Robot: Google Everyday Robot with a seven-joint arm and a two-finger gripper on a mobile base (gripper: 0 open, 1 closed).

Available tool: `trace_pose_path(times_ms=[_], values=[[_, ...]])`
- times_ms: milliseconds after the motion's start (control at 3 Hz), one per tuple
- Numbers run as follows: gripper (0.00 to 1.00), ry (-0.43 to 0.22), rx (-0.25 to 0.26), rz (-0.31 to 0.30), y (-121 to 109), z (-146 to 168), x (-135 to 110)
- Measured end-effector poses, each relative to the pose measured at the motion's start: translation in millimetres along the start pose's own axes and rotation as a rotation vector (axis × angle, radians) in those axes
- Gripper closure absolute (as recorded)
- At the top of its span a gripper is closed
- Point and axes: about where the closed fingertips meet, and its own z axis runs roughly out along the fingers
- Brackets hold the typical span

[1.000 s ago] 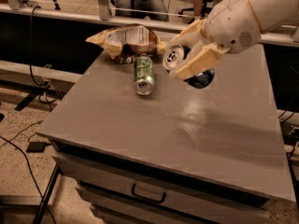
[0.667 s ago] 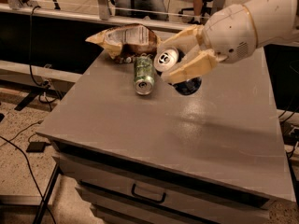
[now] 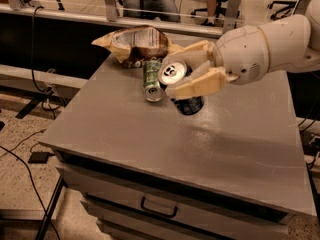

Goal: Place pepsi can upright

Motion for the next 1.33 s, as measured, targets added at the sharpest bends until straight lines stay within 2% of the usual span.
trace_pose_path(times_ms=[667, 1000, 1333], values=[[1.0, -0.132, -0.001, 0.155, 10, 10, 40], [0.96, -0.233, -0.014, 0.246, 13, 16, 60], [0.74, -0.299, -0.021, 0.28, 14, 19, 66]])
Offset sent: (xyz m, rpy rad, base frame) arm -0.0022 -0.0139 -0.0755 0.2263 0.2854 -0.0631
